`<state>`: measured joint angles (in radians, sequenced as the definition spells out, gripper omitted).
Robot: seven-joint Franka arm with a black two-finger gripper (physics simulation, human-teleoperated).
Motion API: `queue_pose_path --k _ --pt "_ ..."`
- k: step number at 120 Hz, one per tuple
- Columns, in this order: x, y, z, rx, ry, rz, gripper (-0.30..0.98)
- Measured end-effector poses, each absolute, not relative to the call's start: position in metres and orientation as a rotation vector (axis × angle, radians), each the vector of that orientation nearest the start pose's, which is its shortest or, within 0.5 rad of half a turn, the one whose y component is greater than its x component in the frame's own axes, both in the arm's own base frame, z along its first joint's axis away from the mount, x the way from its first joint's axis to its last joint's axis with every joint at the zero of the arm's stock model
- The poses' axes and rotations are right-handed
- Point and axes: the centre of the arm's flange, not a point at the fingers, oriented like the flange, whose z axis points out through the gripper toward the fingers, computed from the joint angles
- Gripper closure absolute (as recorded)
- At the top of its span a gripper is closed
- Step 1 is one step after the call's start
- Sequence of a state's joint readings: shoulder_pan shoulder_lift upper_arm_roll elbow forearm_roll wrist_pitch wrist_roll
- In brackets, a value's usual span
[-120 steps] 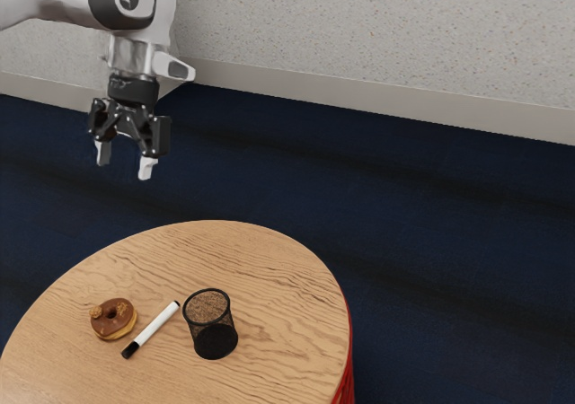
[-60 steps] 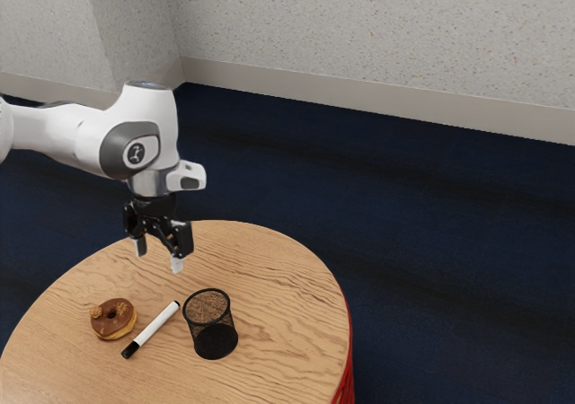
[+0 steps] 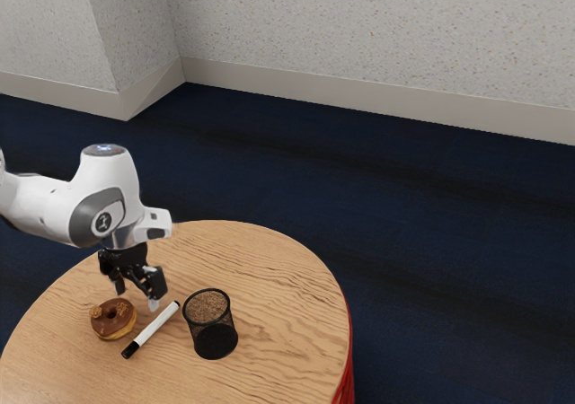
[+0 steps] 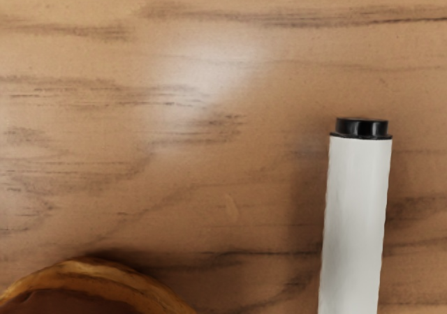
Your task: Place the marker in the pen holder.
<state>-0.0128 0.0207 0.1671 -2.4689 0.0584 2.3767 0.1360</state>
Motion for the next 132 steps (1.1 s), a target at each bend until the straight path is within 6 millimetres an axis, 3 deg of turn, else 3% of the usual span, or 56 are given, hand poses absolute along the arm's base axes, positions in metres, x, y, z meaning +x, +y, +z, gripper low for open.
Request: queue_pose_path --k 15,44,66,108,132 --pt "0.462 0.081 0.273 -3.109 0.042 0.121 0.00" --pt "0.472 0.034 0.266 -3.094 0.240 0.066 0.00" --pt "0.472 0.046 0.262 -3.095 0.222 0.051 0.00" --pt "0.469 0.043 0.245 -3.094 0.252 0.084 0.01" --pt "0.470 0.042 0.240 -3.093 0.261 0.093 0.17"
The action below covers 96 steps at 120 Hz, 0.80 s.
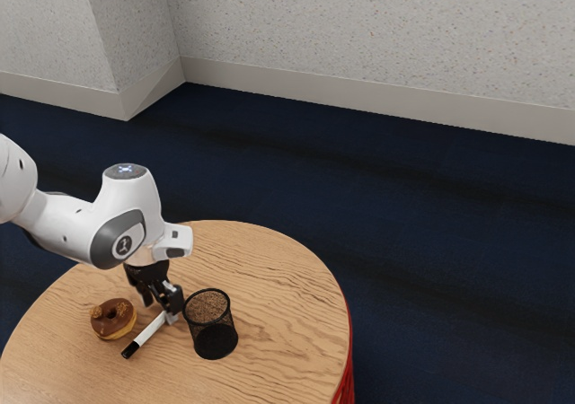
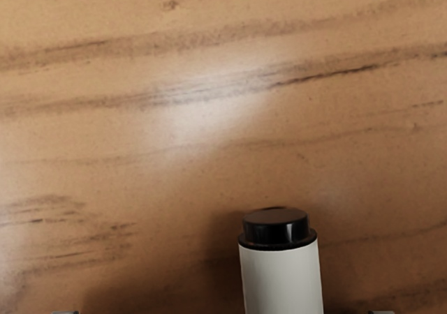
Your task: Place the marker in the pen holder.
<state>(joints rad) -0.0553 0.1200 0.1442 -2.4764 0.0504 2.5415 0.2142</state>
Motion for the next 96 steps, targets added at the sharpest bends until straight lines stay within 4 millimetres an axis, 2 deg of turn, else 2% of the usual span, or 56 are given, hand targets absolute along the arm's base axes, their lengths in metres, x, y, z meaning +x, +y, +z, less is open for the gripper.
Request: queue_pose_path --k 19,33,88,96 --pt "0.470 0.040 0.240 -3.092 0.274 0.092 0.37" --pt "0.471 0.038 0.241 -3.087 0.288 0.091 0.46" --pt "0.471 0.039 0.245 -3.091 0.277 0.085 0.65" --pt "0.472 0.039 0.251 -3.091 0.278 0.069 0.68"
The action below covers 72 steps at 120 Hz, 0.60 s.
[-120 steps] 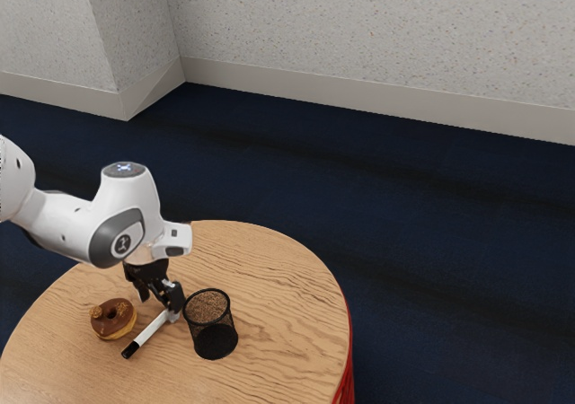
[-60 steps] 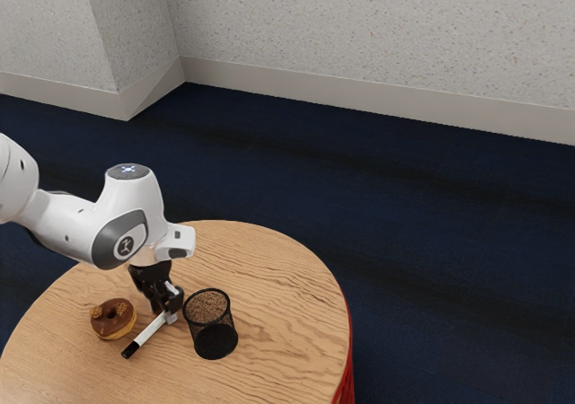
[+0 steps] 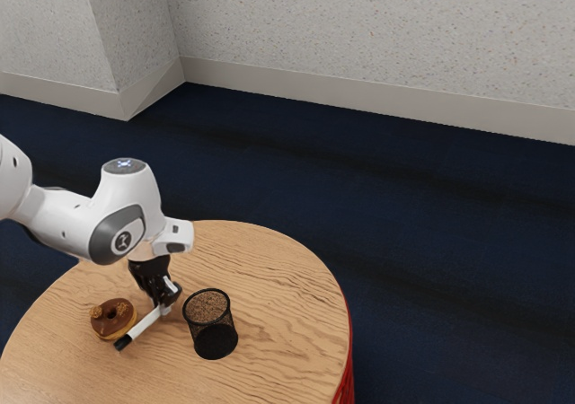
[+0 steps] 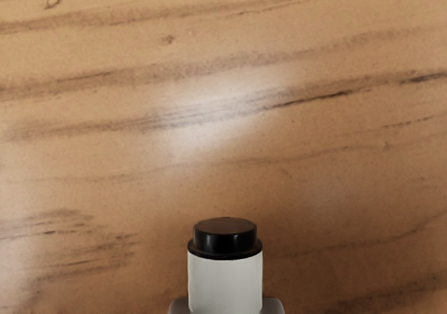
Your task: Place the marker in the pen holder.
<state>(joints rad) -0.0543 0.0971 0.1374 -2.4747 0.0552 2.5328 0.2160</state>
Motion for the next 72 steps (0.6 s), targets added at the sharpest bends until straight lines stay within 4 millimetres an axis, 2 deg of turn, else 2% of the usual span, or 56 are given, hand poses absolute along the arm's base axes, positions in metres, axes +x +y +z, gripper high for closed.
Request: queue_pose_path --k 12,20,32,39,50,57,65,72 --pt "0.473 0.039 0.270 -3.088 0.279 0.018 0.72" --pt "0.475 0.038 0.292 -3.085 0.276 -0.048 0.73" --pt "0.481 0.038 0.344 -3.067 0.266 -0.253 0.74" --pt "0.481 0.032 0.381 -3.044 0.274 -0.404 0.74" --pt "0.479 0.001 0.427 -2.993 0.352 -0.614 0.75" --pt "0.467 -0.020 0.453 -2.954 0.407 -0.736 0.75" --pt "0.451 -0.045 0.467 -2.921 0.470 -0.827 0.75" --pt "0.443 -0.068 0.467 -2.904 0.527 -0.864 0.75"
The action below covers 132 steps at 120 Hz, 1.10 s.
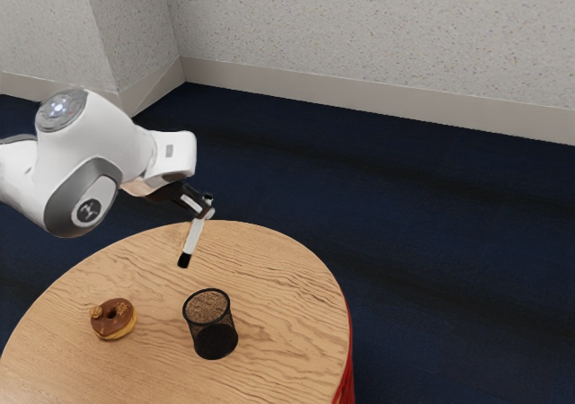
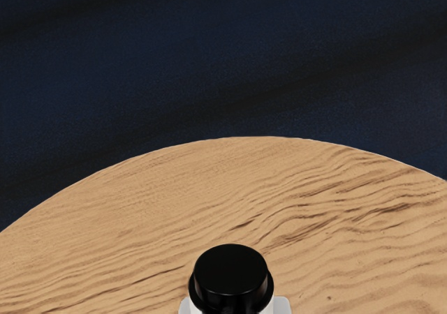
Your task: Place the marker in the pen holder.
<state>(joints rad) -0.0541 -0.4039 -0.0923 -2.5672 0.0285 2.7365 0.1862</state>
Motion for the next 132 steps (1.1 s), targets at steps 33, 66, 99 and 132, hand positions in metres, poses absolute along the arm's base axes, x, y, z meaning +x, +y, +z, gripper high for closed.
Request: queue_pose_path --k 33,66,99,132 --pt "0.428 -0.109 0.429 -2.944 0.596 -0.837 0.75" --pt "0.425 -0.115 0.400 -2.983 0.605 -0.760 0.58" --pt "0.501 -0.108 0.429 -3.058 0.571 -0.598 0.16" --pt "0.609 0.000 0.603 -3.101 0.261 -0.301 0.04"
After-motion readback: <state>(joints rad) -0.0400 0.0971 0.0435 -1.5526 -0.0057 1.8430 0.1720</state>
